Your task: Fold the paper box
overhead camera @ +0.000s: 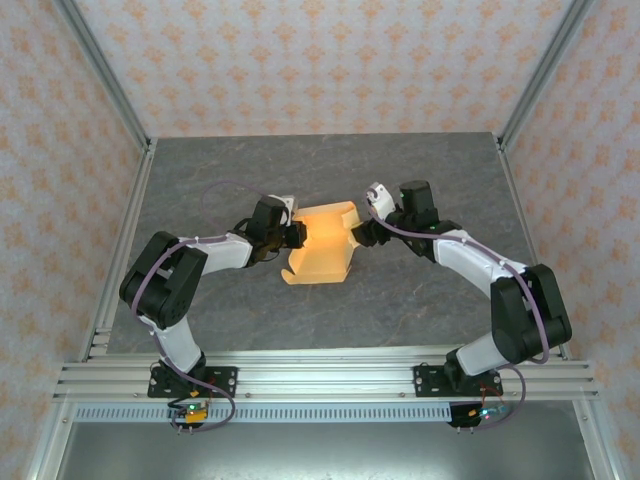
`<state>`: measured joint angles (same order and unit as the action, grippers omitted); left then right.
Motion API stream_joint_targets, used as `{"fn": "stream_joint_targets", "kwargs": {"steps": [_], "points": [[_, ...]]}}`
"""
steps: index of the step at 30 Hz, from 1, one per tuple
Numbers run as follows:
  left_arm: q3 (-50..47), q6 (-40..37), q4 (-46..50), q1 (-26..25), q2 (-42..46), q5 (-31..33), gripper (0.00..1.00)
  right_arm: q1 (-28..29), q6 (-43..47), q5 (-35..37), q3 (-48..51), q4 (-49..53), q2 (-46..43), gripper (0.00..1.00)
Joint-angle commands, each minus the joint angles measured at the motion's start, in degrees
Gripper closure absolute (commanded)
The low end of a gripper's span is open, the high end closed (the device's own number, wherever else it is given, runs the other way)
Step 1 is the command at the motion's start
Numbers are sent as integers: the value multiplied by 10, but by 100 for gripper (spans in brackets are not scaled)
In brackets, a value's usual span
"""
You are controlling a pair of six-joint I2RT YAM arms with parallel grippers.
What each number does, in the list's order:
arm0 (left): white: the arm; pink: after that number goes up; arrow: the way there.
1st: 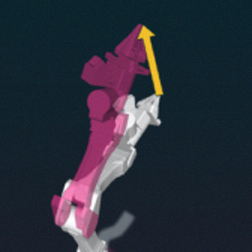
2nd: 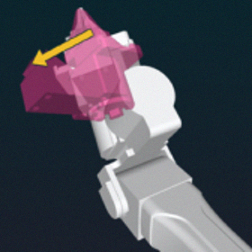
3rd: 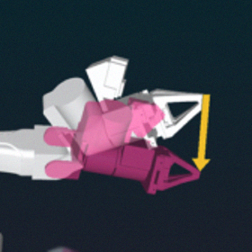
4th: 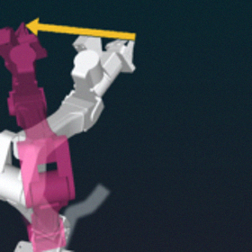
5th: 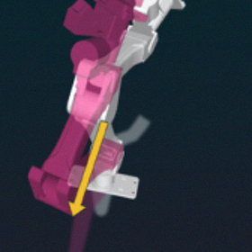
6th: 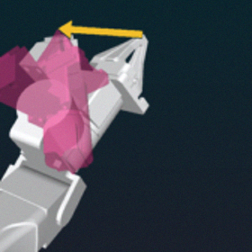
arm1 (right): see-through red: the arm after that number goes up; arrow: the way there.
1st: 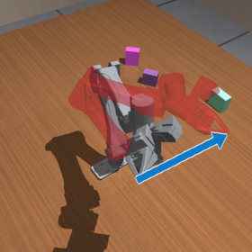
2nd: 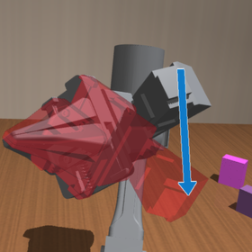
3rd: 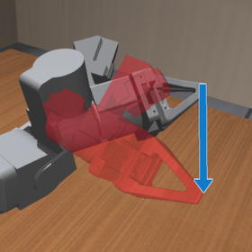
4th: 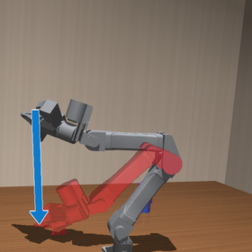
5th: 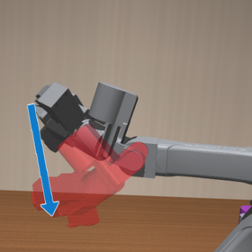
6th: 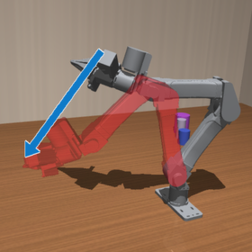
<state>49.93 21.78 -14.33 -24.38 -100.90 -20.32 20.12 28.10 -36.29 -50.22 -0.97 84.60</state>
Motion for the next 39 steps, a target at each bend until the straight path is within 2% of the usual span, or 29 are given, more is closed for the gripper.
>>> {"fn": "stream_joint_targets", "kwargs": {"steps": [1,6,11,17,21,25,29,32,35,39], "points": [[3,4,-8,-4,-4,-8,100,5,2,30,12,-42,5,36],[10,21,-8,-4,-18,-14,100,17,3,26,23,-65,9,38],[4,28,-21,-4,-25,-14,100,33,4,56,24,-88,21,46],[0,55,-20,-4,-18,7,100,60,-32,87,35,-152,29,47],[-3,78,-9,-5,-6,46,100,95,-78,194,66,-241,36,45],[-15,93,-17,-15,13,72,100,141,-69,317,70,-283,60,45],[-20,129,2,-27,34,112,100,175,-88,475,59,-323,94,48],[-29,148,9,-37,52,146,100,194,-109,560,50,-353,119,52],[-29,157,33,-44,62,179,100,205,-127,628,34,-360,142,59],[-35,166,55,-53,80,212,100,206,-164,658,13,-346,158,65]]}}
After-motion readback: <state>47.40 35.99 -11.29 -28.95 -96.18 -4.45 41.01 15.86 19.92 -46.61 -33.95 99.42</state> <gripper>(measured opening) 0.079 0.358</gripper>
